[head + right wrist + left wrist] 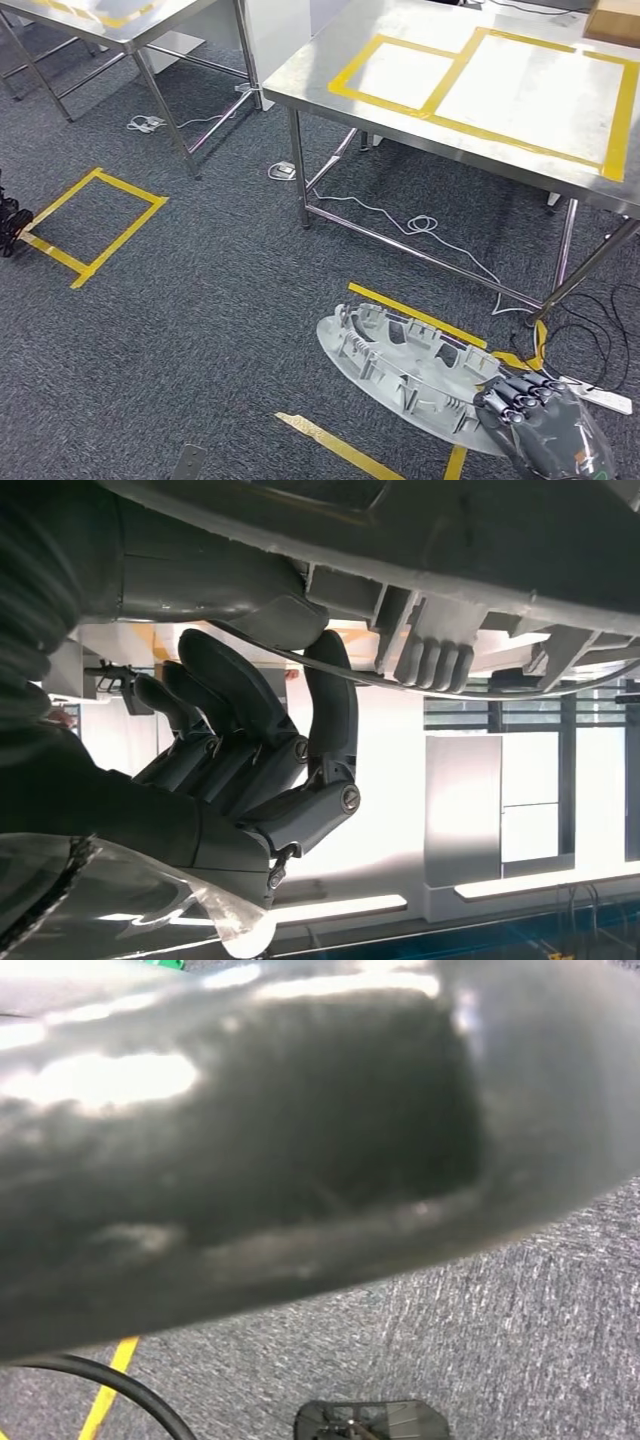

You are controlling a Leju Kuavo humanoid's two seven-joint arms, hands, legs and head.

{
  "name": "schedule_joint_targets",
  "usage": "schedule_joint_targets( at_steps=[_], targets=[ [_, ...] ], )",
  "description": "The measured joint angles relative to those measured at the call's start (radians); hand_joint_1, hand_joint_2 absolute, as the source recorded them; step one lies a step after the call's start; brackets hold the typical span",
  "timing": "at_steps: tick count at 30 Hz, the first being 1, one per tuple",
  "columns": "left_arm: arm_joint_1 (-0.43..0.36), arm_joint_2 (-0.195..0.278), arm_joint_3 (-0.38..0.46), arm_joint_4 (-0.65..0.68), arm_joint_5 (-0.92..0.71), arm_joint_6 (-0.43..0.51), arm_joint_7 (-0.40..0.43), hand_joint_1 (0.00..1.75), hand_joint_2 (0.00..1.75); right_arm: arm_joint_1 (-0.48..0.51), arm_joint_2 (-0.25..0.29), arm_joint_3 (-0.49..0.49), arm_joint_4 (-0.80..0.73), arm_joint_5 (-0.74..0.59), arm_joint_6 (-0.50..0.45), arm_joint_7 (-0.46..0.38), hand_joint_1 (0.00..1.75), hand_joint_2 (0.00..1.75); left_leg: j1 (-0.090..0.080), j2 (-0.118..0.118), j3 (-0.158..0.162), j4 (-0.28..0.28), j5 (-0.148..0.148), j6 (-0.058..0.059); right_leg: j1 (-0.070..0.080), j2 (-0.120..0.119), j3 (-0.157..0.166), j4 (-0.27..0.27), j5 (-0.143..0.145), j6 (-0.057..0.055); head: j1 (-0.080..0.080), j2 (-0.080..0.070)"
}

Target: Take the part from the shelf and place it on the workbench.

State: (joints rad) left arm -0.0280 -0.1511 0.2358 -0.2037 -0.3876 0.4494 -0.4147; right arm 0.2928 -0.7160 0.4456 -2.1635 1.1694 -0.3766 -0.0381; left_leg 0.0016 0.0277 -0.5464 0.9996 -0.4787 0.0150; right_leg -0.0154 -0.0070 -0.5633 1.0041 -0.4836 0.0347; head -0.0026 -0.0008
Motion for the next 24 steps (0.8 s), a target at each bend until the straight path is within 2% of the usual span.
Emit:
schedule_joint_targets(
  at_steps=[3,21,22,24],
  targets=[
    [0.0,0.0,0.0,0.0,0.0,0.0,0.0,0.0,0.0,0.0,0.0,0.0,0.0,0.0,-0.002,0.0,1.75,1.75,0.0,0.0,0.0,0.0,-0.001,-0.006,0.0,0.0,0.0,0.001,0.0,0.0,0.0,0.0],
    [0.0,0.0,0.001,0.0,-0.004,0.001,0.0,0.0,0.0,-0.005,0.002,0.002,0.0,-0.036,-0.005,0.0,1.75,1.75,-0.006,0.0,-0.004,0.006,-0.003,-0.006,-0.007,0.0,0.001,-0.002,0.004,0.004,0.0,0.0],
    [0.0,0.001,0.001,0.0,-0.004,0.001,0.0,0.0,0.0,-0.006,0.003,0.003,0.0,-0.039,-0.005,0.0,1.75,1.75,-0.007,0.0,-0.004,0.006,-0.003,-0.002,-0.009,-0.001,0.002,-0.006,0.007,0.008,0.0,0.0],
    [-0.001,0.001,0.001,0.0,-0.005,0.001,0.0,0.0,0.0,-0.006,0.004,0.003,0.0,-0.045,-0.005,0.0,1.75,1.75,-0.007,0.004,0.007,-0.017,0.009,0.012,-0.011,0.0,0.007,-0.021,0.014,0.017,-0.002,0.0]
  ],
)
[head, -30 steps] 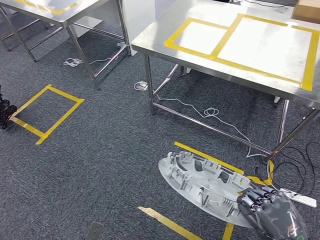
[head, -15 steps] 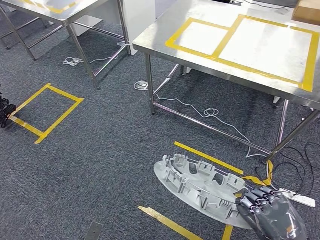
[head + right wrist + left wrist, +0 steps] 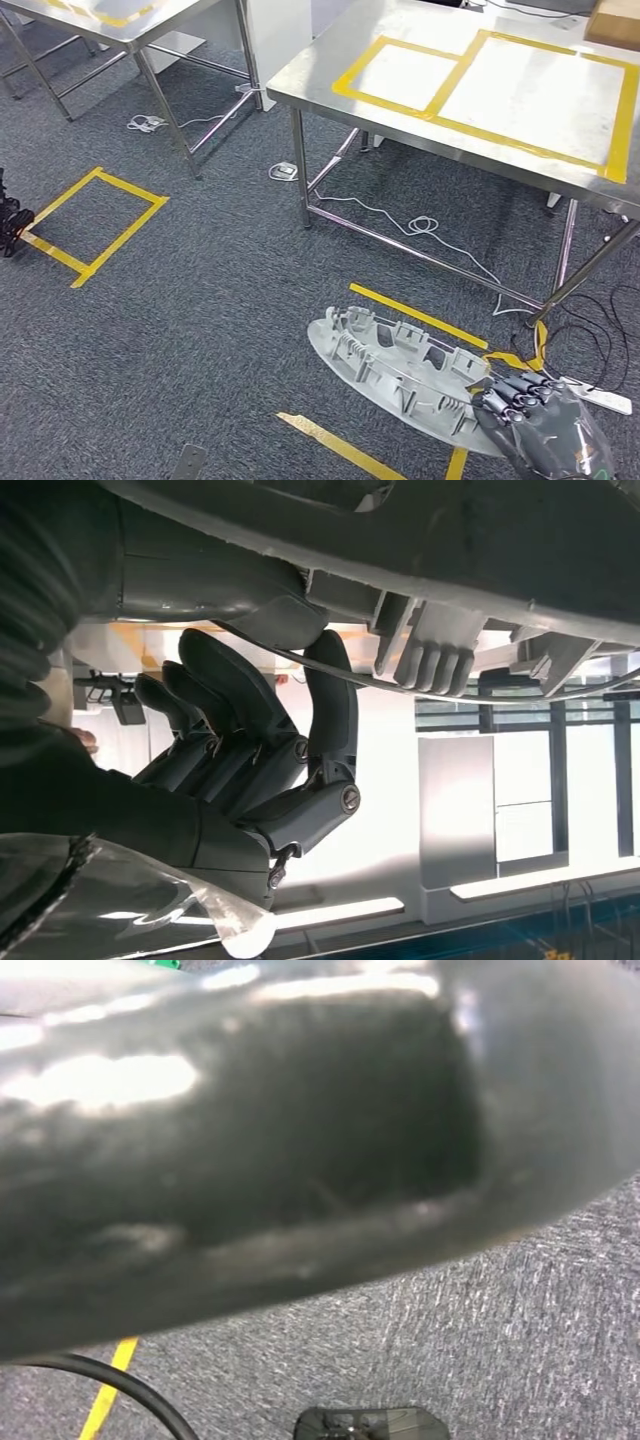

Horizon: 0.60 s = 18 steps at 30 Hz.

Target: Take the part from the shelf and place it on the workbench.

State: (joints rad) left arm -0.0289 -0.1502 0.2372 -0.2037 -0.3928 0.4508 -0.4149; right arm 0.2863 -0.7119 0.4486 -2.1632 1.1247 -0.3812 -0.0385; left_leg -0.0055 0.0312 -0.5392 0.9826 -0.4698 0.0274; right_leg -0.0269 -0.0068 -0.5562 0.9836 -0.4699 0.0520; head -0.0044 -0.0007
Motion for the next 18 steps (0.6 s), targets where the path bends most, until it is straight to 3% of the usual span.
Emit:
schedule_joint_targets(
  at_steps=[2,5,6,7,8,10,11,12,13,15,17,18],
  targets=[
    [-0.001,-0.002,0.0,0.0,-0.001,0.001,0.0,0.0,0.0,-0.002,0.001,0.0,0.001,-0.006,0.0,-0.001,1.75,1.75,0.007,0.008,0.021,-0.044,0.022,0.015,0.003,0.004,-0.015,0.027,-0.022,0.004,0.001,0.0],
    [-0.001,-0.004,0.001,0.0,-0.002,0.0,-0.001,0.0,0.0,-0.005,0.002,0.0,0.003,-0.007,0.0,-0.004,1.75,1.75,0.015,0.02,0.028,-0.063,0.031,0.017,-0.003,0.007,-0.101,0.199,-0.103,0.015,0.003,0.0],
    [-0.001,-0.005,0.001,0.0,-0.002,0.0,-0.001,0.0,0.0,-0.005,0.002,0.0,0.004,-0.007,0.0,-0.005,1.75,1.75,0.017,0.024,0.027,-0.06,0.028,0.013,-0.009,0.007,-0.122,0.24,-0.112,0.022,0.002,0.0],
    [0.0,-0.006,0.002,0.0,-0.002,0.0,-0.001,0.0,0.0,-0.005,0.002,0.0,0.005,-0.007,0.0,-0.006,1.75,1.75,0.022,0.029,0.027,-0.055,0.024,0.006,-0.014,0.005,-0.125,0.243,-0.102,0.03,0.002,0.0],
    [0.0,-0.006,0.002,0.0,-0.002,0.0,-0.001,0.0,0.0,-0.005,0.002,0.0,0.006,-0.007,0.0,-0.006,1.75,1.75,0.03,0.034,0.026,-0.046,0.018,-0.004,-0.021,0.0,-0.108,0.208,-0.073,0.04,0.002,0.0],
    [0.0,-0.003,0.004,0.0,-0.002,0.0,-0.001,0.0,0.0,-0.005,0.003,0.001,0.008,-0.007,0.0,-0.007,1.75,1.75,0.041,0.042,0.02,-0.013,-0.004,-0.031,-0.032,-0.026,-0.051,0.093,-0.022,0.065,0.005,0.0],
    [0.0,-0.002,0.005,0.0,-0.002,0.0,-0.001,0.0,0.0,-0.006,0.004,0.001,0.008,-0.007,-0.001,-0.007,1.75,1.75,0.043,0.046,0.015,0.008,-0.017,-0.043,-0.035,-0.034,-0.031,0.058,-0.014,0.065,0.008,0.0],
    [0.0,0.0,0.006,0.0,-0.002,0.0,-0.001,0.0,0.0,-0.006,0.006,0.002,0.01,-0.006,-0.001,-0.008,1.75,1.75,0.041,0.048,0.011,0.024,-0.028,-0.052,-0.036,-0.039,-0.024,0.048,-0.019,0.057,0.006,0.0],
    [0.0,0.001,0.006,0.0,-0.002,0.0,-0.001,0.0,0.0,-0.005,0.008,0.003,0.011,-0.006,-0.002,-0.008,1.75,1.75,0.038,0.049,0.009,0.034,-0.034,-0.058,-0.034,-0.034,-0.028,0.059,-0.028,0.042,0.003,0.0],
    [0.0,0.001,0.007,0.0,-0.002,0.0,-0.001,0.0,0.0,-0.004,0.01,0.005,0.012,-0.006,-0.003,-0.007,1.75,1.75,0.042,0.052,0.01,0.04,-0.04,-0.063,-0.034,-0.017,-0.033,0.07,-0.031,0.015,-0.01,0.0],
    [0.0,0.001,0.007,0.0,-0.002,0.0,-0.001,0.0,0.0,-0.005,0.01,0.006,0.013,-0.006,-0.003,-0.007,1.75,1.75,0.047,0.032,-0.003,0.078,-0.073,-0.064,-0.029,0.0,-0.037,0.073,-0.03,0.001,-0.014,0.0],
    [0.0,0.0,0.007,0.0,-0.002,0.0,-0.001,0.0,0.0,-0.005,0.01,0.006,0.013,-0.006,-0.003,-0.007,1.75,1.75,0.047,0.015,-0.024,0.127,-0.104,-0.062,-0.027,0.008,-0.037,0.072,-0.03,-0.004,-0.015,0.0]
  ],
)
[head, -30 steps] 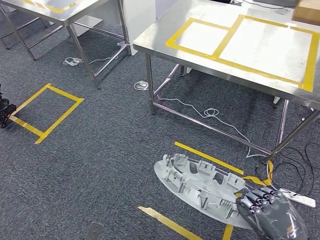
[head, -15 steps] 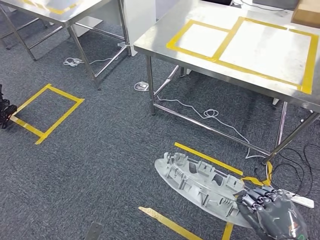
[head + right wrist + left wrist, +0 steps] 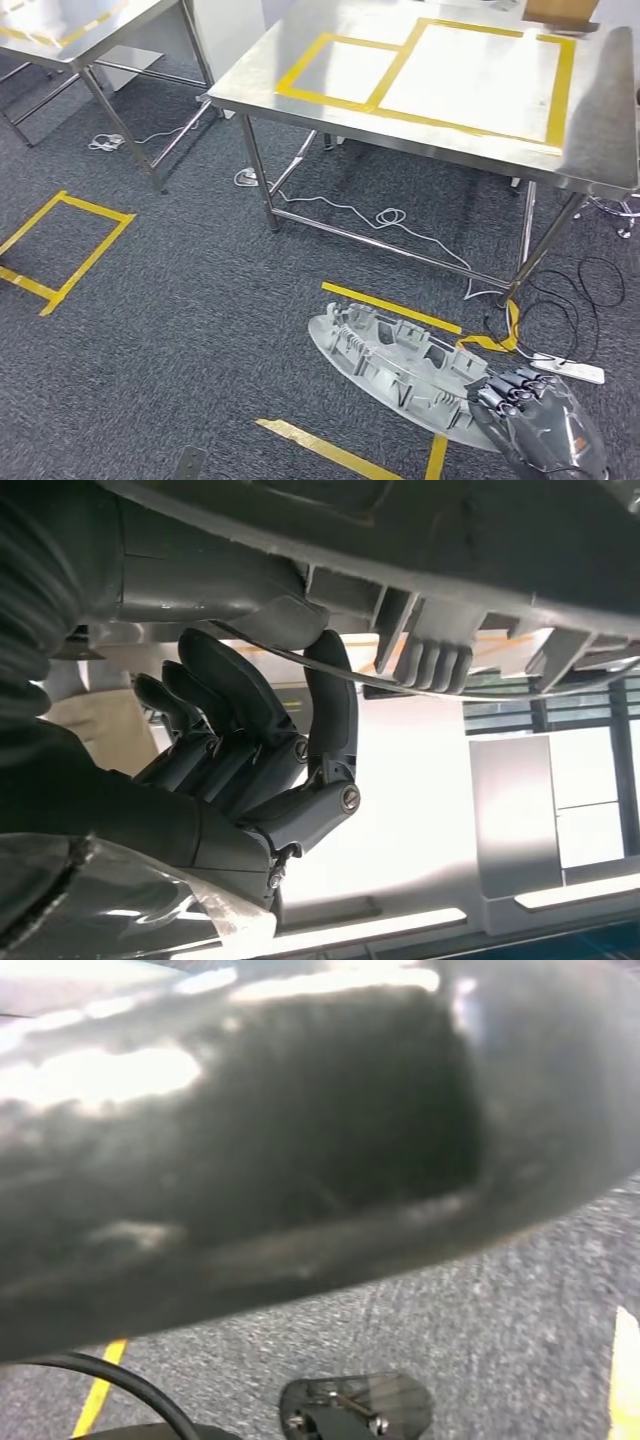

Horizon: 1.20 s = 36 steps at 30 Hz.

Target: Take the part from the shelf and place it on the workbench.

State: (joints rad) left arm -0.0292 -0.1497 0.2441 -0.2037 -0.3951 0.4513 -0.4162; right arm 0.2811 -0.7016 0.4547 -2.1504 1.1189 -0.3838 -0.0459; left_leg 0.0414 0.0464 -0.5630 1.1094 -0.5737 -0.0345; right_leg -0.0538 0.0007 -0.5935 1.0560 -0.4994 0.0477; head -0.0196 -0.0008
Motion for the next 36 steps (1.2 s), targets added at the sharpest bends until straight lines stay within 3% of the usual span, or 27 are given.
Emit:
schedule_joint_targets(
  at_steps=[2,3,4,6,8,10,12,14,16,17,19,20,21,23,25,27,29,36],
  targets=[
    [0.001,0.0,0.0,0.0,0.0,0.0,0.0,0.0,0.0,-0.002,0.0,0.0,0.0,0.0,0.0,0.0,1.75,1.75,-0.006,-0.026,-0.064,0.138,-0.064,0.009,0.007,0.018,-0.002,-0.001,0.001,-0.007,-0.003,0.0],
    [0.003,-0.001,0.0,0.0,0.0,0.0,0.0,0.0,0.0,-0.002,0.0,0.0,0.0,0.0,0.0,0.0,1.75,1.75,-0.01,-0.031,-0.09,0.189,-0.077,0.015,0.012,0.029,-0.003,-0.001,0.001,-0.01,-0.004,0.0],
    [0.004,-0.001,0.0,0.0,0.0,0.0,0.0,0.0,0.0,-0.002,0.0,0.0,0.0,0.0,0.0,0.0,1.75,1.75,-0.015,-0.034,-0.103,0.209,-0.071,0.024,0.017,0.041,-0.002,-0.001,0.001,-0.012,-0.004,0.0],
    [0.004,-0.001,0.0,0.0,0.0,0.0,0.0,0.0,0.0,-0.001,0.0,0.0,0.0,0.001,0.0,0.0,1.75,1.75,-0.029,-0.046,-0.08,0.137,-0.007,0.052,0.027,0.065,-0.001,-0.001,0.002,-0.014,-0.004,0.0],
    [0.005,0.0,0.0,0.0,0.0,0.001,0.0,0.0,0.0,-0.002,0.0,0.0,0.0,0.003,-0.001,0.0,1.75,1.75,-0.041,-0.089,-0.035,0.017,0.056,0.088,0.033,0.087,-0.002,-0.002,0.004,-0.015,-0.001,0.0],
    [0.005,0.001,0.001,0.0,-0.001,0.001,0.0,0.0,0.0,-0.001,0.001,0.001,0.0,0.005,-0.001,0.001,1.75,1.75,-0.049,-0.123,-0.014,-0.039,0.072,0.106,0.026,0.105,-0.008,-0.005,0.009,-0.009,0.0,0.0],
    [0.004,0.0,0.001,0.0,-0.001,0.003,0.0,0.0,0.0,0.001,0.001,0.001,0.0,0.006,-0.002,0.002,1.75,1.75,-0.05,-0.113,-0.01,-0.058,0.076,0.104,0.02,0.121,-0.015,-0.012,0.016,0.004,-0.003,0.0],
    [0.002,-0.001,0.002,0.0,-0.001,0.003,0.0,0.0,0.0,0.003,0.001,0.001,0.0,0.007,-0.002,0.002,1.75,1.75,-0.046,-0.091,0.0,-0.086,0.087,0.095,0.022,0.086,-0.029,0.0,0.006,0.011,0.0,0.0],
    [0.003,-0.002,0.003,0.0,-0.001,0.003,0.0,0.0,0.0,0.0,0.001,0.001,0.001,0.007,-0.002,0.002,1.75,1.75,-0.045,-0.067,0.006,-0.104,0.096,0.089,0.026,0.027,-0.069,0.079,-0.042,0.016,0.006,0.0],
    [0.004,-0.004,0.004,0.0,-0.002,0.003,0.0,0.0,0.0,-0.002,0.001,0.001,0.001,0.007,-0.002,0.002,1.75,1.75,-0.047,-0.056,0.006,-0.105,0.096,0.09,0.026,0.013,-0.096,0.139,-0.073,0.019,0.007,0.0],
    [0.007,-0.005,0.005,0.001,-0.002,0.002,0.001,0.0,0.0,-0.001,0.001,0.001,0.001,0.006,-0.002,0.004,1.75,1.75,-0.05,-0.032,0.005,-0.104,0.096,0.09,0.025,0.006,-0.13,0.224,-0.103,0.026,0.007,0.0],
    [0.007,-0.006,0.006,0.001,-0.002,0.002,0.002,0.0,0.0,0.0,0.001,0.001,0.001,0.006,-0.001,0.004,1.75,1.75,-0.051,-0.021,0.004,-0.104,0.095,0.09,0.025,0.005,-0.124,0.223,-0.095,0.028,0.007,0.0],
    [0.006,-0.006,0.007,0.001,-0.002,0.002,0.002,0.0,0.0,0.0,0.001,0.001,0.001,0.006,-0.001,0.005,1.75,1.75,-0.052,-0.013,0.004,-0.102,0.095,0.089,0.025,0.002,-0.099,0.186,-0.072,0.029,0.007,0.0],
    [0.005,-0.006,0.007,0.001,-0.002,0.001,0.003,0.0,0.0,0.0,0.001,0.001,0.001,0.007,-0.001,0.005,1.75,1.75,-0.055,0.0,0.002,-0.094,0.089,0.081,0.028,-0.012,-0.015,0.056,-0.023,0.026,0.008,0.0],
    [0.003,-0.006,0.008,0.001,-0.002,0.001,0.003,0.0,0.0,-0.001,0.001,0.001,0.001,0.014,-0.002,0.005,1.75,1.75,-0.06,0.006,-0.002,-0.083,0.084,0.072,0.031,-0.02,0.038,-0.029,-0.006,0.012,0.006,0.0],
    [0.001,-0.006,0.008,0.001,-0.003,0.001,0.003,0.0,0.0,0.0,0.001,0.001,0.001,0.026,-0.003,0.006,1.75,1.75,-0.063,0.008,-0.006,-0.078,0.086,0.079,0.032,-0.019,0.041,-0.039,-0.004,0.001,0.003,0.0],
    [0.001,-0.006,0.008,0.001,-0.003,0.001,0.004,0.0,0.0,0.001,0.001,0.001,0.001,0.033,-0.003,0.007,1.75,1.75,-0.062,0.008,-0.006,-0.079,0.09,0.087,0.034,-0.019,0.039,-0.04,-0.002,0.0,0.003,0.0],
    [0.001,-0.005,0.009,0.001,-0.003,0.001,0.004,0.0,0.0,-0.002,0.001,0.001,0.001,0.037,-0.003,0.01,1.75,1.75,-0.06,0.007,-0.006,-0.089,0.099,0.07,0.036,-0.022,0.037,-0.039,0.0,-0.009,0.004,0.0]
  ],
)
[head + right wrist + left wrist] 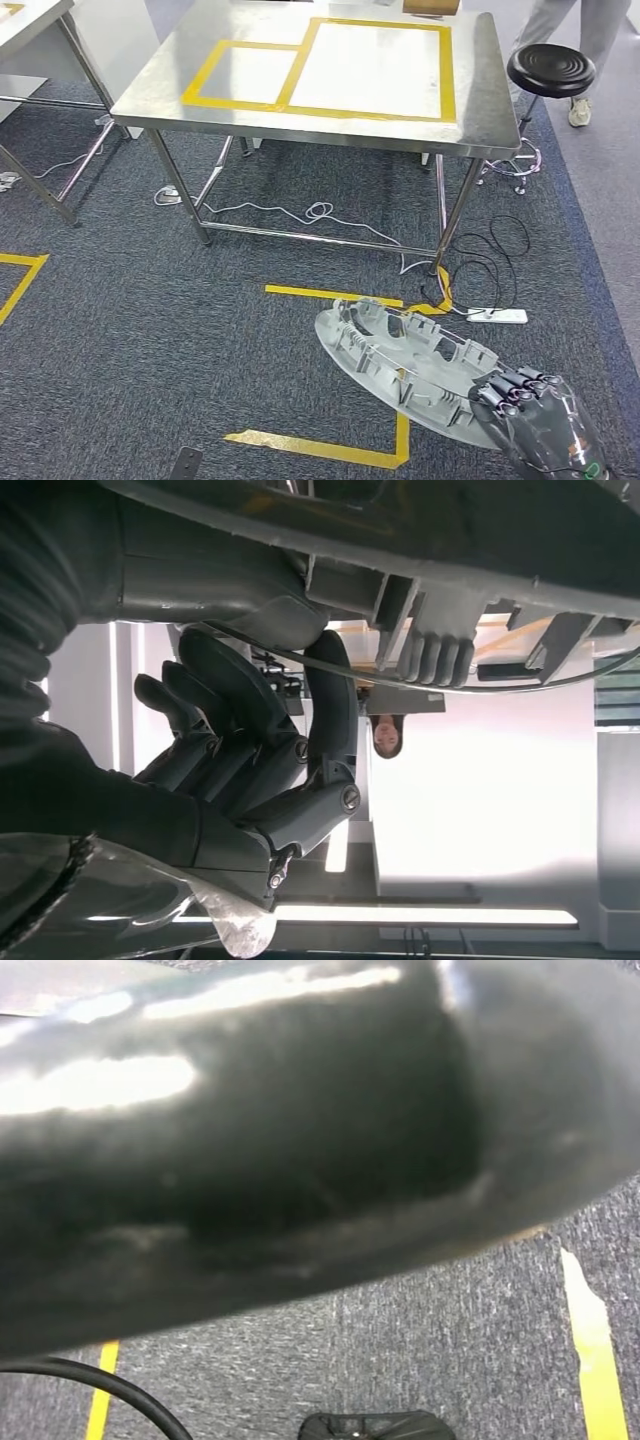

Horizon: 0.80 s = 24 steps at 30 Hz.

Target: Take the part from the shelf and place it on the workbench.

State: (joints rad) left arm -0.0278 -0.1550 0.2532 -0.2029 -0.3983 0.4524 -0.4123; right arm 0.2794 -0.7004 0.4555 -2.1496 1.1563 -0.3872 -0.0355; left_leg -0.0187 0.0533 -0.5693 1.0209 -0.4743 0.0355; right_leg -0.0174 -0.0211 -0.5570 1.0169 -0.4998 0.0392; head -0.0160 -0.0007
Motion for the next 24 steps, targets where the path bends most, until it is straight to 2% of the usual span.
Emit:
schedule_joint_targets(
  at_steps=[24],
  targets=[
    [0.0,0.0,0.001,0.0,0.0,0.0,0.0,0.0,0.0,0.0,0.0,0.0,0.0,0.0,0.0,-0.002,1.75,1.75,-0.003,0.0,-0.003,0.001,0.001,-0.003,-0.003,-0.001,-0.001,-0.001,0.005,0.001,0.0,0.0]
  ],
)
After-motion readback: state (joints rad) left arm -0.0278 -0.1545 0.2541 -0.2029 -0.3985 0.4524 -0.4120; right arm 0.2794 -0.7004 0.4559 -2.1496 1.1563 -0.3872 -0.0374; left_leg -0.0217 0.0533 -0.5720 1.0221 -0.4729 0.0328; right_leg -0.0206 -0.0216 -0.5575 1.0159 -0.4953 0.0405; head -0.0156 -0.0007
